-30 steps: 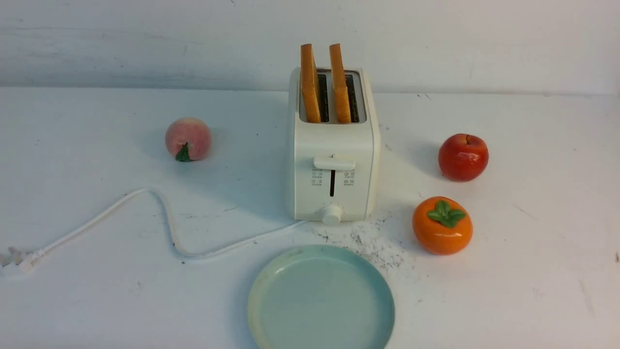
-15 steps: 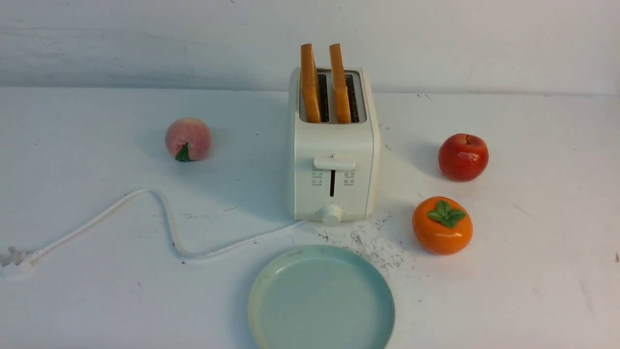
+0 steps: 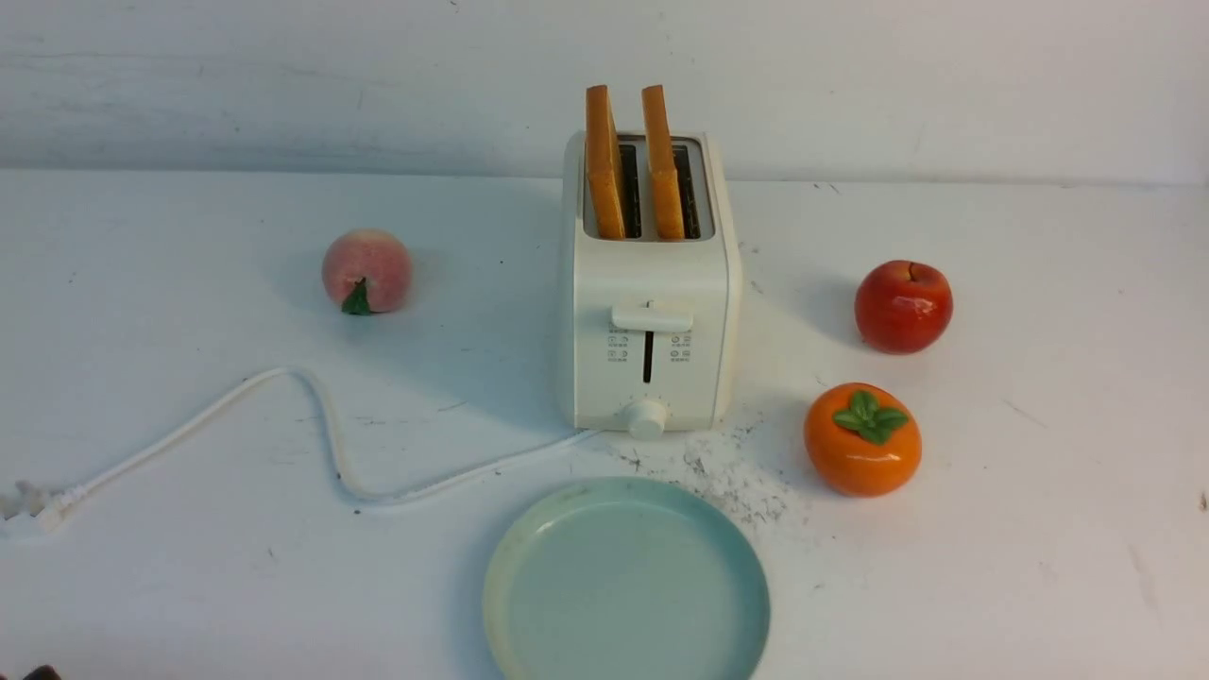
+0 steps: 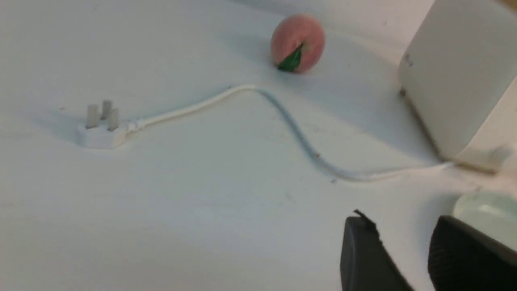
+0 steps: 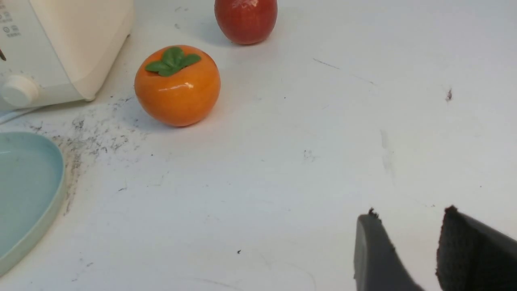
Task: Take toasted bread from bread machine on white table place on plate.
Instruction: 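Reach for a toast slice standing in the toaster with the left gripper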
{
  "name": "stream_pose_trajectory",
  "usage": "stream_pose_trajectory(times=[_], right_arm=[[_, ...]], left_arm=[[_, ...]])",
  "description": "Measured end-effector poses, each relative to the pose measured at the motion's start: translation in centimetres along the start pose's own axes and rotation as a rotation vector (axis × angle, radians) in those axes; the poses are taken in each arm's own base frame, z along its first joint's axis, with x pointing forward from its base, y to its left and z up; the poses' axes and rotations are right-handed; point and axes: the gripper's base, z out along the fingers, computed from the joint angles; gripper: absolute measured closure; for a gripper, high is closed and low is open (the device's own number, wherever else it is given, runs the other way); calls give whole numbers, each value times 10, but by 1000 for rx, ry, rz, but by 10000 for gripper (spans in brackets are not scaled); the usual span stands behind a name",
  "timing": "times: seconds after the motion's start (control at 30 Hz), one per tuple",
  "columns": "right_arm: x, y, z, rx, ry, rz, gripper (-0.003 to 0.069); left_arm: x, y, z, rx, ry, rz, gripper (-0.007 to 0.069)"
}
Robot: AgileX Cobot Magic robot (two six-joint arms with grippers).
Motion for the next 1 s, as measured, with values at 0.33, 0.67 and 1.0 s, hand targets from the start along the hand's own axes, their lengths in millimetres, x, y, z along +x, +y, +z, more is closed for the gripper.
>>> stream_pose_trajectory(times=[0.33, 0.67, 1.0], right_arm=[[-15, 8, -1, -125, -166, 354, 419], [-30, 5, -5, -185, -322, 724, 419], [-127, 27, -57, -363, -446, 634, 420]], left_arm=[[-14, -6, -1, 110, -130, -660, 386], [-35, 8, -7, 75, -406, -829, 465], [-135, -55, -53, 254, -606, -367, 638]])
